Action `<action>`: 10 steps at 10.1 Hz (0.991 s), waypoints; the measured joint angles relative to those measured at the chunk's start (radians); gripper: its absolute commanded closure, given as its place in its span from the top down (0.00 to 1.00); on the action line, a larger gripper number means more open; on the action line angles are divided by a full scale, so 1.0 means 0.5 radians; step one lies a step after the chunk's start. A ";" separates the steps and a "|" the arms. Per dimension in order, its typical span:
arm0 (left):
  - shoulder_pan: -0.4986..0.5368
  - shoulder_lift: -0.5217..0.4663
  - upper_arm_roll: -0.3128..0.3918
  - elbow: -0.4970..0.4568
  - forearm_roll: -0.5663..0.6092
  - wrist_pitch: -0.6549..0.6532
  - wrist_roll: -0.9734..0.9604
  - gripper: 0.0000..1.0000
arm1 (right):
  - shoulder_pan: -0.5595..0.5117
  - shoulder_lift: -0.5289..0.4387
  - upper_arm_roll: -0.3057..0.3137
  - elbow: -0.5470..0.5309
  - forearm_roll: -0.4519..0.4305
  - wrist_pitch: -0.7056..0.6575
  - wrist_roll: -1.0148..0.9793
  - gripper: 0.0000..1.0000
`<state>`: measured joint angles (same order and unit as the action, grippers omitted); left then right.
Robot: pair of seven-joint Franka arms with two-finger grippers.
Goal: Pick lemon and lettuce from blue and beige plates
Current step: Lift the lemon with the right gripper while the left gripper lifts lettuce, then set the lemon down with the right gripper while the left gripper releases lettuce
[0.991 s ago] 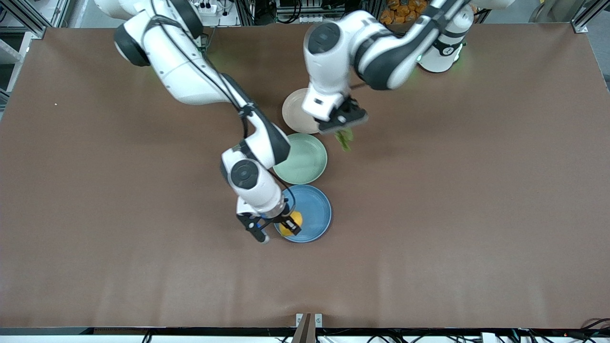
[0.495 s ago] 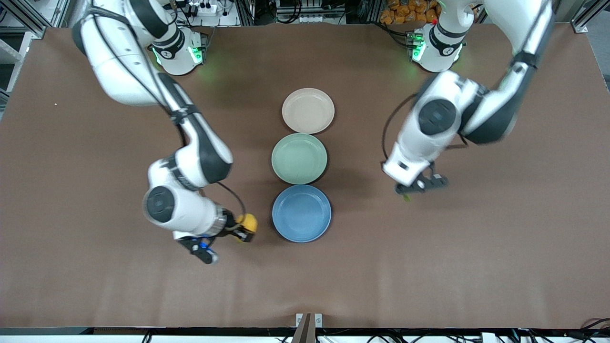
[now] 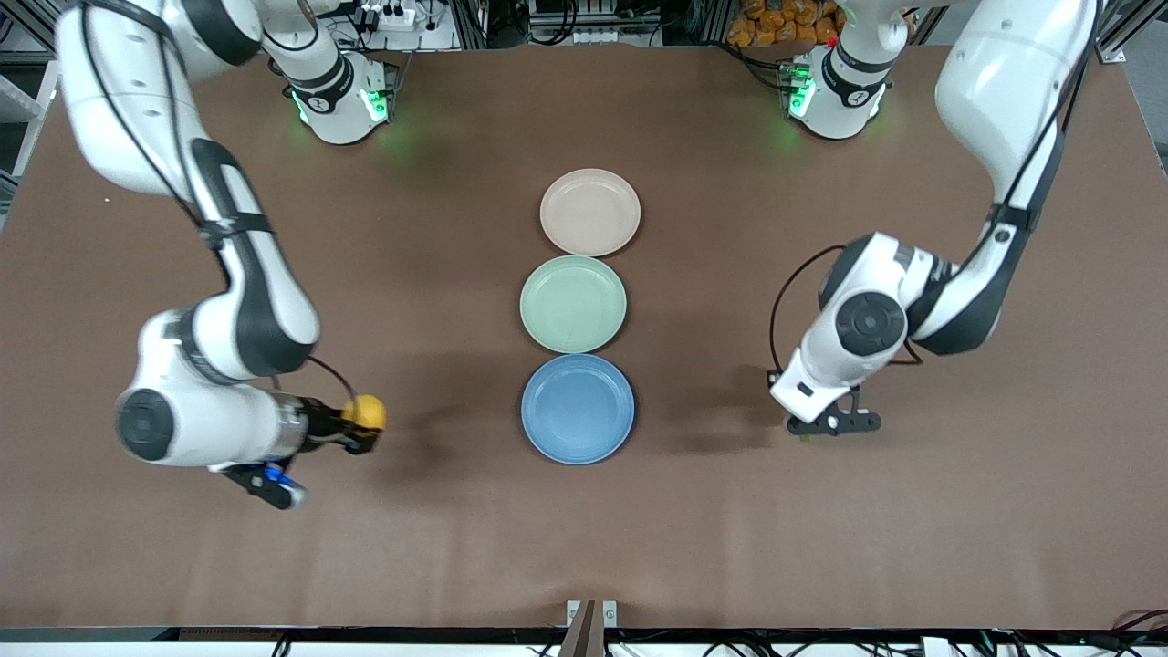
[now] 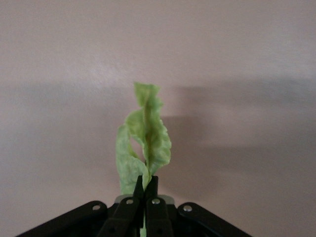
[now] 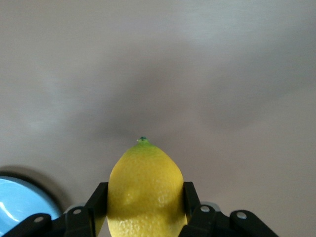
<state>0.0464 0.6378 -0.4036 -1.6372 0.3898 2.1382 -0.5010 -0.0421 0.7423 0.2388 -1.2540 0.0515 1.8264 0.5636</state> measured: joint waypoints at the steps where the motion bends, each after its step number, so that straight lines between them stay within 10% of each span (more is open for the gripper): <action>1: 0.046 0.055 0.030 0.020 0.000 0.052 0.100 0.00 | -0.090 -0.106 -0.002 -0.197 -0.002 0.074 -0.124 0.00; 2: 0.093 0.088 0.035 0.031 0.001 0.072 0.165 0.11 | -0.184 -0.211 -0.001 -0.421 -0.003 0.219 -0.232 0.00; 4: 0.115 0.121 0.044 0.034 0.003 0.089 0.215 1.00 | -0.291 -0.411 -0.001 -0.874 -0.082 0.540 -0.360 0.00; 8: 0.114 0.122 0.058 0.067 0.006 0.125 0.218 1.00 | -0.469 -0.592 -0.003 -1.376 -0.196 0.969 -0.586 0.00; 10: 0.116 0.036 0.058 0.126 0.006 0.131 0.248 1.00 | -0.493 -0.600 -0.003 -1.517 -0.225 1.099 -0.594 0.28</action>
<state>0.1045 0.6557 -0.3745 -1.5743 0.3927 2.2035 -0.3771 -0.2886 0.4422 0.2370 -2.0124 -0.0608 2.3761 0.2666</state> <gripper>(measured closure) 0.062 0.344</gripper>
